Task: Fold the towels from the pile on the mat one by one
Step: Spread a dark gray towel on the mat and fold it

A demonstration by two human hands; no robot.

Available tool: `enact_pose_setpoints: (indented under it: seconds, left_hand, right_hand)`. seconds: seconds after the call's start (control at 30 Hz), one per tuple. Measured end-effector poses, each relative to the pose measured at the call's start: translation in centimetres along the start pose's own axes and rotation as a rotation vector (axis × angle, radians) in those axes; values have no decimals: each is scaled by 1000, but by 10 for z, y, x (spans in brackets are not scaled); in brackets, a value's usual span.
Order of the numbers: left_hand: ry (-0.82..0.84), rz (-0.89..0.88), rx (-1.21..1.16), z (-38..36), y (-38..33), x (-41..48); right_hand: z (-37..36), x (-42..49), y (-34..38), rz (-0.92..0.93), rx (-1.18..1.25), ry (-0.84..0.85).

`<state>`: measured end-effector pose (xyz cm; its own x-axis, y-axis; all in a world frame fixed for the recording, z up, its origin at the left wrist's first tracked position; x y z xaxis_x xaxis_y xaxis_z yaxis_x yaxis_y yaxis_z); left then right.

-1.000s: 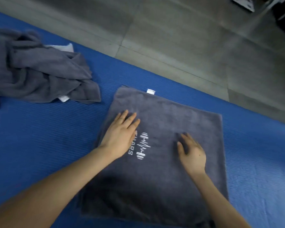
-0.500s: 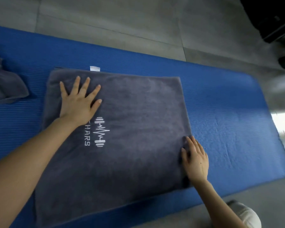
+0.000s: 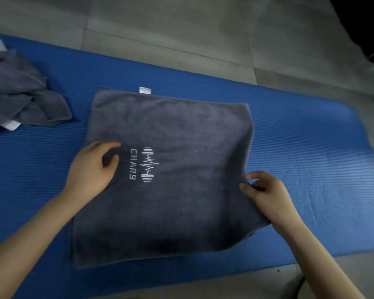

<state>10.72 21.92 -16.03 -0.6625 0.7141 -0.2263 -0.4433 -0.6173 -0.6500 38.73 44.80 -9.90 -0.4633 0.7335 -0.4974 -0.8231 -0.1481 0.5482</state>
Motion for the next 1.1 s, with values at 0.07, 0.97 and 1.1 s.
enact_pose_setpoints:
  seconds: [0.07,0.97,1.1]
  left_hand:
    - [64,103,-270,7,9,-18]
    - [142,402,-352,-49,18,-100]
    - [131,379,-311,-47,15,-101]
  right_hand:
    - [-21,-12,50,136,-2,78]
    - [-184,110,212,291,-616,-49]
    - [-183,110,212,275,-666,-46]
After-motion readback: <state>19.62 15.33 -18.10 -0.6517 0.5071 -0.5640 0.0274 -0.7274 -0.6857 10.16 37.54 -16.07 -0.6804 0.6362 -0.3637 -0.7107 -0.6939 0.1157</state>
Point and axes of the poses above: each hand's wrist, its own x-axis towards the middle knuckle, its own z-axis out of the back of the hand, y = z × x, the point moved 5 cm from there along x, towards the middle knuckle, and after that the axes turned 10 degrees about y, right-handed, at the moved point
